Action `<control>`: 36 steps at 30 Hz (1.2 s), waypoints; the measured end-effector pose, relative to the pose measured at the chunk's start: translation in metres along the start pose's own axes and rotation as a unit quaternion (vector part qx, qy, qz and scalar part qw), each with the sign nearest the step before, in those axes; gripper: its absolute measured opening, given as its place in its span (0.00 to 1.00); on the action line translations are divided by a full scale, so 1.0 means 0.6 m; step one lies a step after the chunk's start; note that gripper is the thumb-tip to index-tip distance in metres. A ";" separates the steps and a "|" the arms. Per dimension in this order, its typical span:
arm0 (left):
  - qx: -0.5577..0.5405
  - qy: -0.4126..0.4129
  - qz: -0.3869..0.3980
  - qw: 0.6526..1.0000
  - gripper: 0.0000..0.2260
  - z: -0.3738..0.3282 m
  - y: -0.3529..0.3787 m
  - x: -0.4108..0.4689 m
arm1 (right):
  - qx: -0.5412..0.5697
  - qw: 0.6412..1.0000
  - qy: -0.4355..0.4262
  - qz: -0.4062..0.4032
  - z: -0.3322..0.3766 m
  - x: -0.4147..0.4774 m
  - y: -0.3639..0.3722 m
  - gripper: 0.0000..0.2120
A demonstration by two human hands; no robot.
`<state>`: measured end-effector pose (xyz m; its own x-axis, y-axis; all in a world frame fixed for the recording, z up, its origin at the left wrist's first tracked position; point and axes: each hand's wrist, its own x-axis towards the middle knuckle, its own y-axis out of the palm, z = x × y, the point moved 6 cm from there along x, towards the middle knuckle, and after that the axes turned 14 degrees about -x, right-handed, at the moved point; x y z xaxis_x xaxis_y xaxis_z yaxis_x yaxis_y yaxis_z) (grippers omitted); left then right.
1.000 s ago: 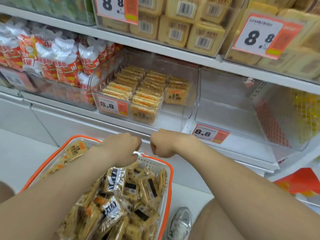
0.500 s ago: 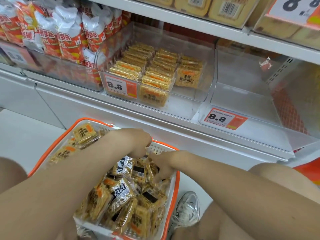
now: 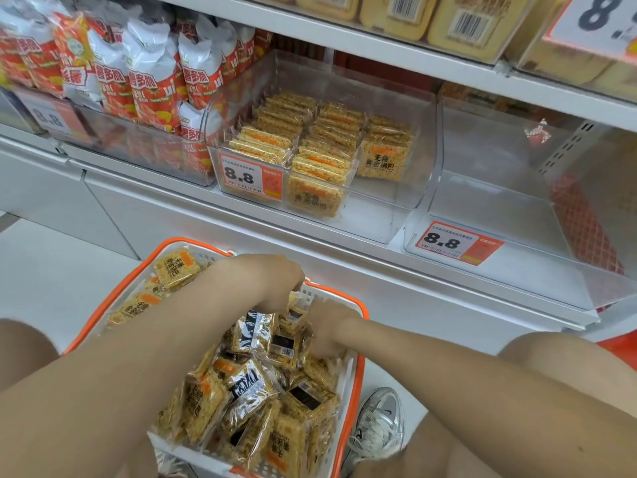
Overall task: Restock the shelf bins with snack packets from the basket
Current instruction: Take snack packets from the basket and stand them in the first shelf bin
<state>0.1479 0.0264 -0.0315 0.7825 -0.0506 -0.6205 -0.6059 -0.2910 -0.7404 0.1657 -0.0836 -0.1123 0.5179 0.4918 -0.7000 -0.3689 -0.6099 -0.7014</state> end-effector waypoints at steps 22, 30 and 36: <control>-0.671 0.079 -0.289 0.679 0.09 0.026 -0.118 -0.069 | 0.362 0.878 -0.035 -0.312 -0.126 -0.163 -0.288 0.25; -0.708 0.119 -0.307 0.625 0.07 0.006 -0.130 -0.069 | 0.269 0.891 -0.036 -0.363 -0.144 -0.190 -0.298 0.16; -0.582 0.142 -0.418 0.683 0.13 -0.008 -0.171 -0.086 | 0.206 0.830 0.029 -0.517 -0.183 -0.208 -0.328 0.13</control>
<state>0.1703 0.0540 0.0777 0.8819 0.4628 0.0897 0.4643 -0.8857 0.0051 0.2583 -0.0935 0.1277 0.7541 0.5821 0.3041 0.0699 0.3892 -0.9185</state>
